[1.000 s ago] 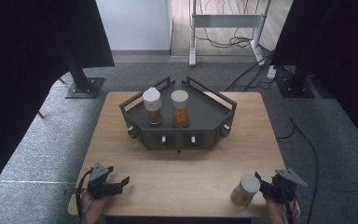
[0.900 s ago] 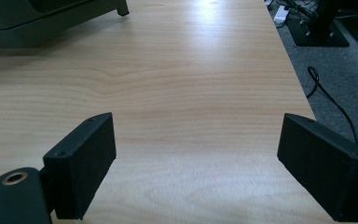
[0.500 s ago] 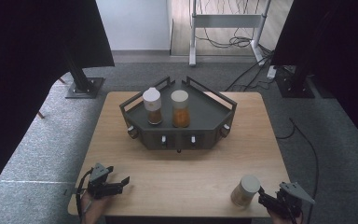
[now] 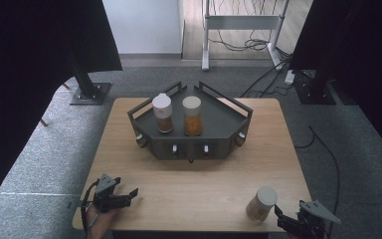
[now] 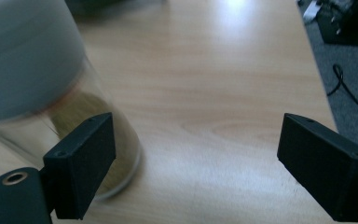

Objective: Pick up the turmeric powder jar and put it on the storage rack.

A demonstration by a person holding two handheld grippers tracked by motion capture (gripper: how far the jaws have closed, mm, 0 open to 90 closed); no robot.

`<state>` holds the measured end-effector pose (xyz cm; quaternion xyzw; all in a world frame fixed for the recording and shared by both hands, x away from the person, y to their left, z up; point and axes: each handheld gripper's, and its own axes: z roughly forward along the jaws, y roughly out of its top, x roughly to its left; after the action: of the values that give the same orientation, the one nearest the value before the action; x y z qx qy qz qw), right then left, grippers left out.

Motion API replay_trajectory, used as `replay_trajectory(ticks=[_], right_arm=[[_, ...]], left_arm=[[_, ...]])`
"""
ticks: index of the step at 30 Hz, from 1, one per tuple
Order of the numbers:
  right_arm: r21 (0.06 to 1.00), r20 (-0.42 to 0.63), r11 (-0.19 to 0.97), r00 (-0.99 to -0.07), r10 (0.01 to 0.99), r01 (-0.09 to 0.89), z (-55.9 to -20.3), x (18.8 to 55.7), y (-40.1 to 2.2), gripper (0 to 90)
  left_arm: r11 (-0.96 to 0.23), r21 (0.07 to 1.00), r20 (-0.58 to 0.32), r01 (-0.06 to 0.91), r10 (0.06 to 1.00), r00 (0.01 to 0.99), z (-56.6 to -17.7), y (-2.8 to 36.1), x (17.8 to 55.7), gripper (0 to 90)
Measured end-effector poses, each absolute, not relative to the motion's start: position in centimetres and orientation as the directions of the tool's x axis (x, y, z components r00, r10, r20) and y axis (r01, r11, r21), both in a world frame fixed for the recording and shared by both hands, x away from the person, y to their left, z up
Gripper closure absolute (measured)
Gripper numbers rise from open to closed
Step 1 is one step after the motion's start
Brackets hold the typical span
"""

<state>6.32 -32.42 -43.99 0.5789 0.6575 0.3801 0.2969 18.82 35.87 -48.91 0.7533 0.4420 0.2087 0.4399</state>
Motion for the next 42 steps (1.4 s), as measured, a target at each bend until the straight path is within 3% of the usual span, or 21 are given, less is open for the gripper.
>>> replay_trajectory(ticks=[6, 16, 22, 32, 42], right_arm=[[0.890, 0.025, 0.044, -0.144, 0.989, 0.453, -42.7, 5.2, -31.6, 11.1], [0.917, 0.004, 0.052, -0.141, 0.990, 0.395, -41.1, 5.3, -31.5, 11.0], [0.934, 0.012, 0.056, -0.186, 0.983, 0.354, -40.1, 5.3, -30.9, 10.9], [0.929, 0.010, 0.097, -0.286, 0.958, 0.358, -39.9, 5.7, -29.1, 10.8], [0.912, -0.012, 0.142, -0.321, 0.947, 0.384, -40.7, 5.9, -27.9, 10.8]], left_arm=[[-0.227, 0.846, -0.071, 0.482, 0.848, 0.525, -48.9, 35.8, 18.9, 10.6], [-0.227, 0.846, -0.072, 0.482, 0.848, 0.526, -48.9, 35.8, 18.9, 10.7], [-0.229, 0.846, -0.071, 0.481, 0.846, 0.528, -48.9, 35.9, 18.9, 10.7], [-0.228, 0.848, -0.073, 0.478, 0.843, 0.533, -48.9, 36.0, 18.9, 10.7], [-0.231, 0.847, -0.072, 0.478, 0.842, 0.535, -48.9, 36.0, 18.9, 10.7]])
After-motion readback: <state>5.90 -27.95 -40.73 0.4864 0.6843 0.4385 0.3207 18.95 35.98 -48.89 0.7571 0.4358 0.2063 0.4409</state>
